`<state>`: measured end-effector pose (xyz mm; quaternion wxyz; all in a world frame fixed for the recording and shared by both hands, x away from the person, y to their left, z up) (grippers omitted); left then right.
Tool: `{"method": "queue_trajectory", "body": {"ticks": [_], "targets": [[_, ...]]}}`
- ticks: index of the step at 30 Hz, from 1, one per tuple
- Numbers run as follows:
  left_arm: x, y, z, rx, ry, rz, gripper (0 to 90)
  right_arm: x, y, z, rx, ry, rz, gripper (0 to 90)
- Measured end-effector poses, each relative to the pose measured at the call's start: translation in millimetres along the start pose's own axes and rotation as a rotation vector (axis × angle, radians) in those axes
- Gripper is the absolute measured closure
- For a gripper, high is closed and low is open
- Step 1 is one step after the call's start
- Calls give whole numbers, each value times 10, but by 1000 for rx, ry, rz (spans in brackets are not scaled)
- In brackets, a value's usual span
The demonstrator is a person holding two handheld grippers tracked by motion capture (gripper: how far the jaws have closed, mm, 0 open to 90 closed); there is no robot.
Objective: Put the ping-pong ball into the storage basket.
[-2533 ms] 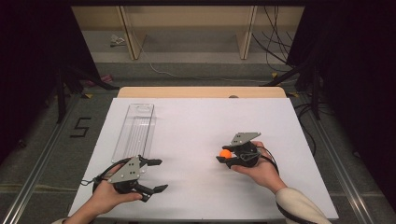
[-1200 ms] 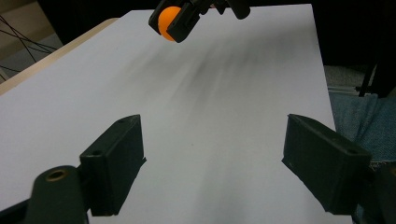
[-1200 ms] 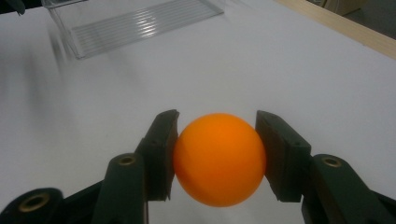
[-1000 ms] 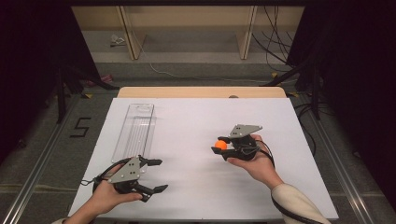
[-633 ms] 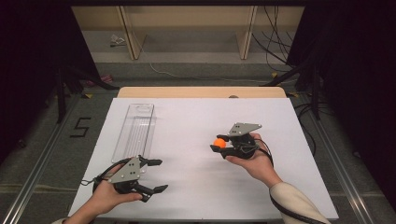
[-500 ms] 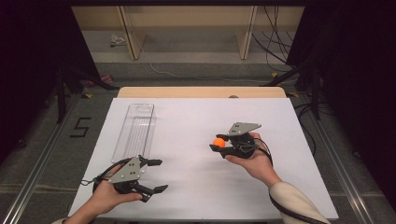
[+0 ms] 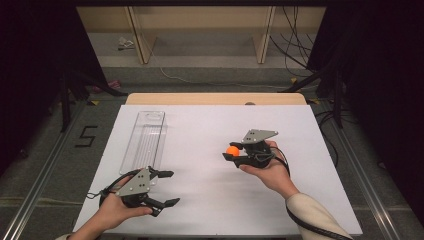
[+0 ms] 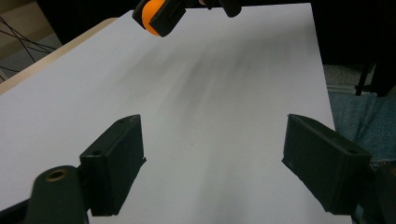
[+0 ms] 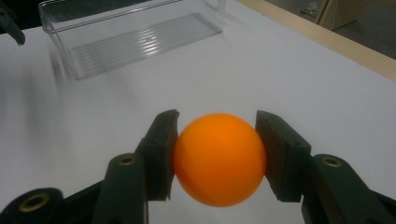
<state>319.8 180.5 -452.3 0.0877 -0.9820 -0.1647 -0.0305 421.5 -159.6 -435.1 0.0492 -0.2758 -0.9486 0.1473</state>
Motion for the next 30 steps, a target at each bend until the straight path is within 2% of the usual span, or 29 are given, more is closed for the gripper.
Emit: {"method": "queue_trajectory", "body": {"ticks": [30], "targets": [[-1,0,1,1,0,1,200,19,119,-62,-14,1,-2,513]]}}
Point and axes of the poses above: each handheld gripper's, and its own axes: y roughly forward along the jaws, z roughly out of its underside, x roughly to its left, the point moved 1 cm from there along y, roughly forward along the jaws, and after that the axes turned 15 degrees about -x, right-handed, at the moved point
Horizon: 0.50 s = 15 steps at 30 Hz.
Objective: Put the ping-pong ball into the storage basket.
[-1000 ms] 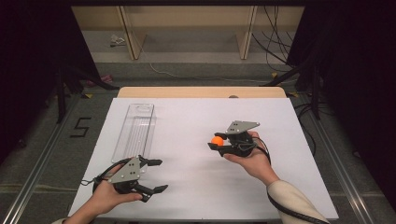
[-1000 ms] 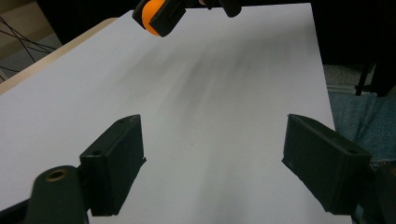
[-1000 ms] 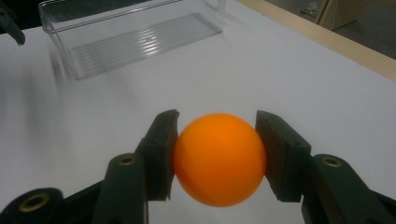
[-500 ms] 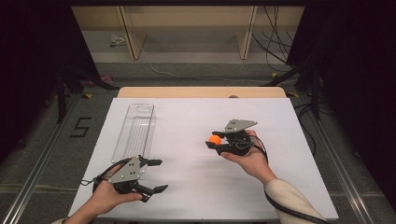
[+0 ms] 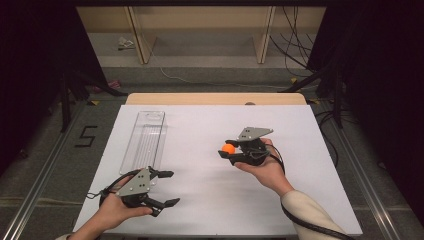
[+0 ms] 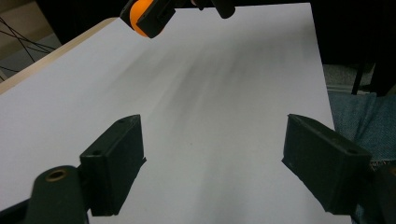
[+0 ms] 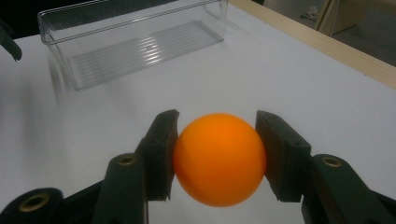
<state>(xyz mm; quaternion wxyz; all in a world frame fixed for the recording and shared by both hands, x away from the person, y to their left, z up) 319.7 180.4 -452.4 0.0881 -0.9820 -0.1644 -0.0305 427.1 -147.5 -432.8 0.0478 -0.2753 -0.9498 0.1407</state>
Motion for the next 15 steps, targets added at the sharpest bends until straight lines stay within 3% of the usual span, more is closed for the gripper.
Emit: {"method": "queue_trajectory", "body": {"ticks": [15], "targets": [[0,0,0,0,1,0,200,4,41,-17,-4,4,-1,513]]}}
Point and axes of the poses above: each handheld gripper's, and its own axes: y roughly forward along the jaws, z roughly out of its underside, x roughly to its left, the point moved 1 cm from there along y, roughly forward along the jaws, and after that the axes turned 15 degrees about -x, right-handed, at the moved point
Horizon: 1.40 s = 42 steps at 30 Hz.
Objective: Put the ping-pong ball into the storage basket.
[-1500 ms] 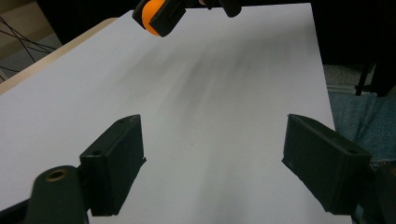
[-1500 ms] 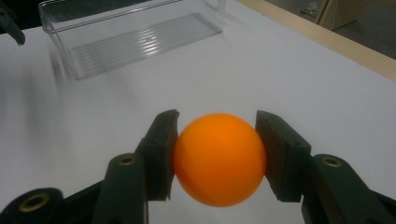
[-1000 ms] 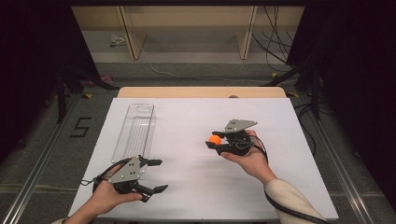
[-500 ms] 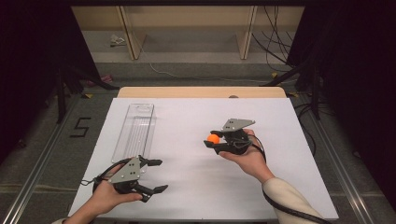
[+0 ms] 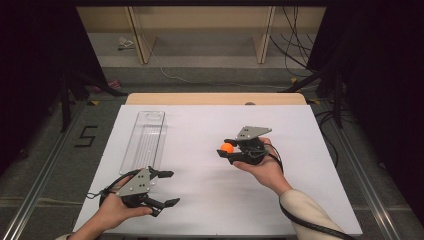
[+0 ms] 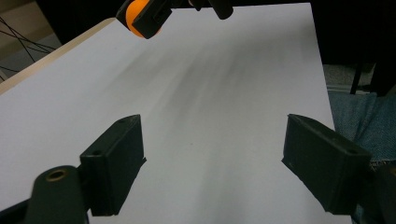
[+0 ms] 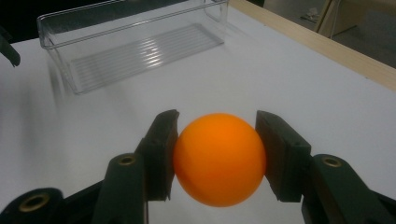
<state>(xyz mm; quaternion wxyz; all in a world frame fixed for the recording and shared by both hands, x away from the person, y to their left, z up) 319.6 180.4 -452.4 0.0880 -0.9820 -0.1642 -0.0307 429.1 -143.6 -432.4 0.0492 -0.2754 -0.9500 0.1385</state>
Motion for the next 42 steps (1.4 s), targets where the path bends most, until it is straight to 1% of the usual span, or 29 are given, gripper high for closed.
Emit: {"method": "queue_trajectory", "body": {"ticks": [42], "targets": [[0,-1,1,1,1,1,200,23,179,-55,-12,3,-18,513]]}}
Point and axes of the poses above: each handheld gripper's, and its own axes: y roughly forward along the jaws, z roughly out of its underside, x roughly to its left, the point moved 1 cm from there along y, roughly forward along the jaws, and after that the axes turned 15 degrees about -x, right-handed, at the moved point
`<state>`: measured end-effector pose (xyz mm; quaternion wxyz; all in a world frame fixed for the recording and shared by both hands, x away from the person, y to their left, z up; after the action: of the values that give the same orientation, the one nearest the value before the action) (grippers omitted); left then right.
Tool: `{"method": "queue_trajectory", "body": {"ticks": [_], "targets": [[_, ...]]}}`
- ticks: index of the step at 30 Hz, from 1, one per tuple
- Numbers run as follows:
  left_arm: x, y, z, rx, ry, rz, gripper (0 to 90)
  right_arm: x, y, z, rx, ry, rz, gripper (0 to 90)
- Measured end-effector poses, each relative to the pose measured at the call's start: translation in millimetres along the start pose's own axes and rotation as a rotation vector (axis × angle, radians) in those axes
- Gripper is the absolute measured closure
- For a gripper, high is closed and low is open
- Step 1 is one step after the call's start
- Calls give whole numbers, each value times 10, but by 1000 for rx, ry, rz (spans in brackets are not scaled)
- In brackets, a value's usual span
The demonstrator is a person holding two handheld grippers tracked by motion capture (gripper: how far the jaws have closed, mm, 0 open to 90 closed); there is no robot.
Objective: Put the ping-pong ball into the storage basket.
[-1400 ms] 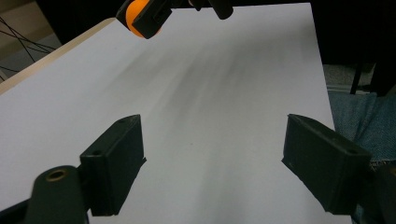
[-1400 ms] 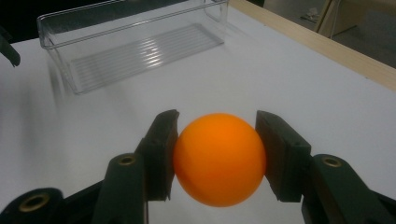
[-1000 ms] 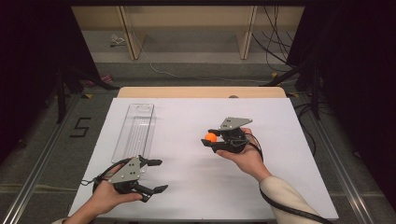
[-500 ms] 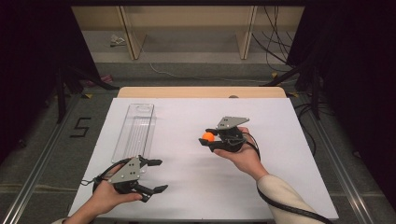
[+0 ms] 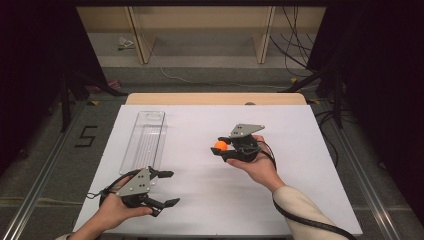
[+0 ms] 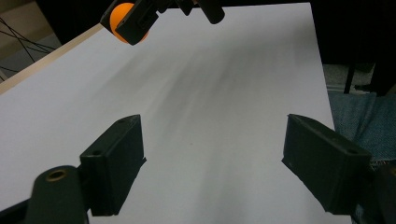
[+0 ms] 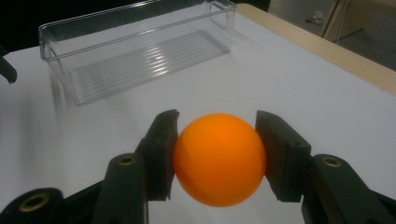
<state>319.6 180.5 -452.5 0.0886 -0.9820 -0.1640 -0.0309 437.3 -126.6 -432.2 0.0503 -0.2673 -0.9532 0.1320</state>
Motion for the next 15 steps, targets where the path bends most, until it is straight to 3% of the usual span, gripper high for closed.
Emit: {"method": "queue_trajectory", "body": {"ticks": [15], "targets": [[0,-1,0,0,0,0,200,11,67,-29,-8,0,-10,513]]}}
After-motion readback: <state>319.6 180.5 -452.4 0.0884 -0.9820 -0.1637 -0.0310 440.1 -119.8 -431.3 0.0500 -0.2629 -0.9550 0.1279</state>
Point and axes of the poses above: each handheld gripper's, and its own axes: y roughly forward along the jaws, z roughly out of its underside, x roughly to its left, the point moved 1 cm from there along y, roughly forward along the jaws, and after that the axes turned 15 degrees about -x, right-handed, at the moved point
